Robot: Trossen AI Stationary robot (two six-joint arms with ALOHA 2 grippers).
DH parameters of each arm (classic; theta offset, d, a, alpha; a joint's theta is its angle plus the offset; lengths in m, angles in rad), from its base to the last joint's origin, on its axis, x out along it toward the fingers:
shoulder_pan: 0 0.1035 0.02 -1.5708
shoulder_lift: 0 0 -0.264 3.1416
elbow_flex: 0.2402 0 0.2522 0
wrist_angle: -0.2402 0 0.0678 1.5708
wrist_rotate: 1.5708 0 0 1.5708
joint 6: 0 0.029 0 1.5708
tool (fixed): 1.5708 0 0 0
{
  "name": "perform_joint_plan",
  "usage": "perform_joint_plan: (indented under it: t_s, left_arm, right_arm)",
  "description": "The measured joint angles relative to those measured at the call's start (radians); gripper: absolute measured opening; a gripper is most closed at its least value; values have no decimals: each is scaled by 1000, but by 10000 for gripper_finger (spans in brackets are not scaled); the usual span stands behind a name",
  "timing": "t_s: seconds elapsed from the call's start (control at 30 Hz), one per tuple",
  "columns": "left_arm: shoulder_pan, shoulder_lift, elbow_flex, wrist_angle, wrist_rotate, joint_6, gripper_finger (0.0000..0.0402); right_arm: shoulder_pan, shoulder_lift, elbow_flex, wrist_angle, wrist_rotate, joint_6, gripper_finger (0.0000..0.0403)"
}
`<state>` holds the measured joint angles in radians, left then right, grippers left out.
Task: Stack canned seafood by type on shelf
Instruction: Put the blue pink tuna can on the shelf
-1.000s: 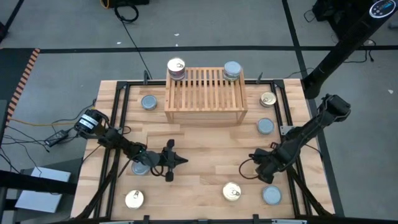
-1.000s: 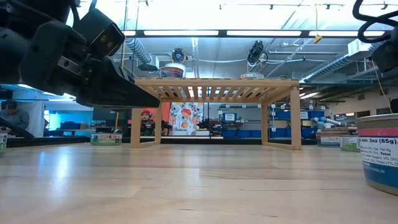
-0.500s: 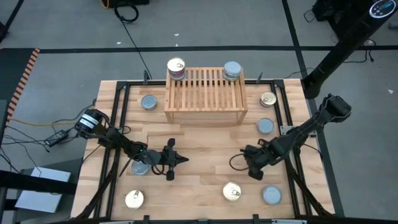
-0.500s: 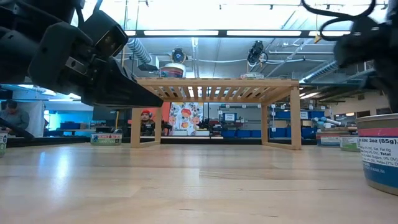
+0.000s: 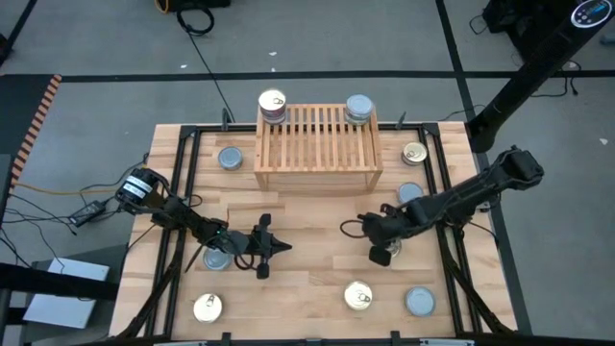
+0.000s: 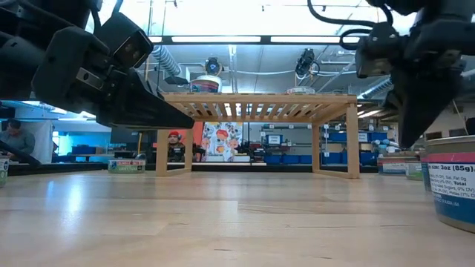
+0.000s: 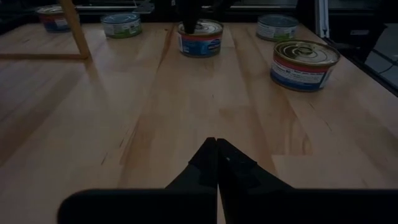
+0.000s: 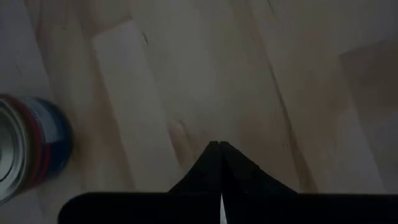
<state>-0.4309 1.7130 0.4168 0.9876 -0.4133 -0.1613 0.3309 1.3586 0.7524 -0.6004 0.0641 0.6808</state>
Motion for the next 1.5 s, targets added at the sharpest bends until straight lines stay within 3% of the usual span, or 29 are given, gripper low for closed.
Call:
perform_joint_plan:
  t_s: [0.3, 0.53, 1.5]
  left_arm:
    - [0, 0, 0, -15, 0, -1, 3]
    - [0, 0, 0, -15, 0, -4, 3]
    - [0, 0, 17, -27, 0, -27, 3]
  right_arm:
    - [25, -3, 85, -232, -76, 4, 5]
    - [36, -1, 41, -239, -81, 4, 5]
    - [-149, 183, 20, 225, -92, -309, 5]
